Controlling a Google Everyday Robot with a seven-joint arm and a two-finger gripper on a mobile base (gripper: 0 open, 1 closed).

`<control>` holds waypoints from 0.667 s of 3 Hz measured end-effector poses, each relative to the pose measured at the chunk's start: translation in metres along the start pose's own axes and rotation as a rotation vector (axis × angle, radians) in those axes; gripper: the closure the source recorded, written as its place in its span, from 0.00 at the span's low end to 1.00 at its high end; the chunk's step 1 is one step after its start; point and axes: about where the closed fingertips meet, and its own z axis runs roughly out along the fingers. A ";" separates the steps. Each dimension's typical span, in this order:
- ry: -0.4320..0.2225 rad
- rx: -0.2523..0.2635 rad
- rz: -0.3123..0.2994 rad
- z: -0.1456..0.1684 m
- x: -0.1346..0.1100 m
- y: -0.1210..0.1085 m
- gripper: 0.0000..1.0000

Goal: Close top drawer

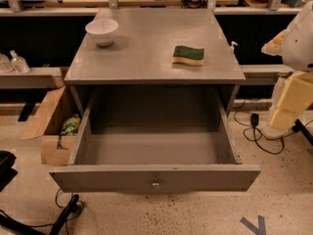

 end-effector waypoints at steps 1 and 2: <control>0.000 0.000 0.000 0.000 0.000 0.000 0.00; 0.021 0.024 0.019 -0.002 0.002 -0.012 0.00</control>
Offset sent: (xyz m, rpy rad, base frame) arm 0.0217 -0.0138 0.0057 -0.0473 -0.0102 -0.0646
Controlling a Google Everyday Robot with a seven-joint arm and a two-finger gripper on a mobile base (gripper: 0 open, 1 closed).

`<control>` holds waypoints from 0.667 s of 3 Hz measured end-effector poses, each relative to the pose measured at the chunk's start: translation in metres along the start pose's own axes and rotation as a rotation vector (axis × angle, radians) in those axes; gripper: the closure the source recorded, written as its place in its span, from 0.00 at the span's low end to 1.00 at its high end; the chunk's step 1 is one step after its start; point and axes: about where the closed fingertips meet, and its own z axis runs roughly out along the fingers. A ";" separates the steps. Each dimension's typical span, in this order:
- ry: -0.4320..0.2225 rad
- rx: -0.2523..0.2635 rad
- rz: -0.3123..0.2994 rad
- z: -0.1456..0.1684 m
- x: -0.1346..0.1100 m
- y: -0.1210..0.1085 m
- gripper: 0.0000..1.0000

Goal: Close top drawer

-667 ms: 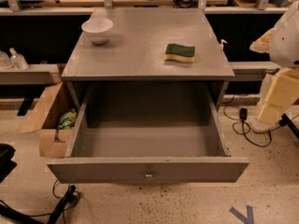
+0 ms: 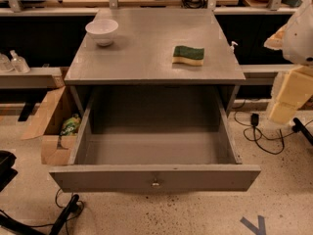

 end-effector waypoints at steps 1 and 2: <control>-0.025 0.002 0.065 0.014 0.009 0.007 0.16; -0.072 -0.025 0.157 0.056 0.029 0.036 0.39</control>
Offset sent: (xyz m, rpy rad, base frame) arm -0.0455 -0.0193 -0.1435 0.2229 0.0703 -0.2151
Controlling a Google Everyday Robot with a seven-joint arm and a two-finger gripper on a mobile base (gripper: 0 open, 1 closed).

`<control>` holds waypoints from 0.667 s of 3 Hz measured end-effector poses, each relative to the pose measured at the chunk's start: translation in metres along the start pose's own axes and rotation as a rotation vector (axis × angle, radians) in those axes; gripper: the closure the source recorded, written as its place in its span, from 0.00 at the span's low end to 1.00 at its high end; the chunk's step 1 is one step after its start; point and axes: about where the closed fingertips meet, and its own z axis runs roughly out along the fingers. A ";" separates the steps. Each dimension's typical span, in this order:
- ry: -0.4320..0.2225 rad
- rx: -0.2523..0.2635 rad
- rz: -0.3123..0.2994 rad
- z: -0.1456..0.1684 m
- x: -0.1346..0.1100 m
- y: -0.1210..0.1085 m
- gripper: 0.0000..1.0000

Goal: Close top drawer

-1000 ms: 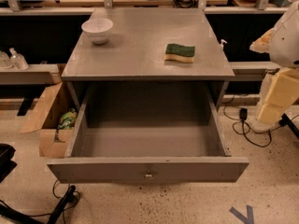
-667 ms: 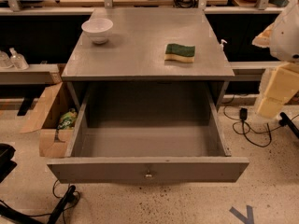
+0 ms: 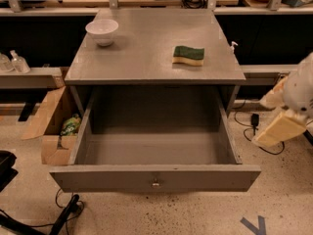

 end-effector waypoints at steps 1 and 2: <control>-0.050 -0.014 0.083 0.032 0.024 0.031 0.63; -0.092 -0.024 0.160 0.055 0.043 0.064 0.86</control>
Offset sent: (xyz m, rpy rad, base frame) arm -0.1006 0.0014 -0.1261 0.2303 0.0281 -0.2162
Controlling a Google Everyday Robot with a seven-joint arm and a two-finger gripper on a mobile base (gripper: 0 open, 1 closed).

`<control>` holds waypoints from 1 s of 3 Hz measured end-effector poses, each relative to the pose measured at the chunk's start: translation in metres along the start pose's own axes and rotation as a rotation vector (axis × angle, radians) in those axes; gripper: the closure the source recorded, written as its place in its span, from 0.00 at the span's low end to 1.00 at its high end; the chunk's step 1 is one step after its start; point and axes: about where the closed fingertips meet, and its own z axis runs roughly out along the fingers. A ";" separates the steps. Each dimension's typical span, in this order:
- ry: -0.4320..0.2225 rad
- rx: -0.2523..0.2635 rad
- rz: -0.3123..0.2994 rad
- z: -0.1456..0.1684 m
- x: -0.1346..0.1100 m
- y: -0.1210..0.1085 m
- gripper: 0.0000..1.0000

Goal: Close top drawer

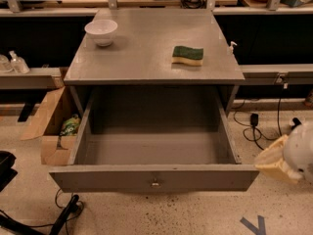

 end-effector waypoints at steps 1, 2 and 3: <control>-0.048 -0.032 0.038 0.030 0.015 0.029 1.00; -0.039 -0.078 0.064 0.073 0.024 0.057 1.00; -0.040 -0.081 0.056 0.079 0.022 0.060 1.00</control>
Offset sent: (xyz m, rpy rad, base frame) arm -0.0449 0.0514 -0.1229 0.1138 0.1068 -0.0432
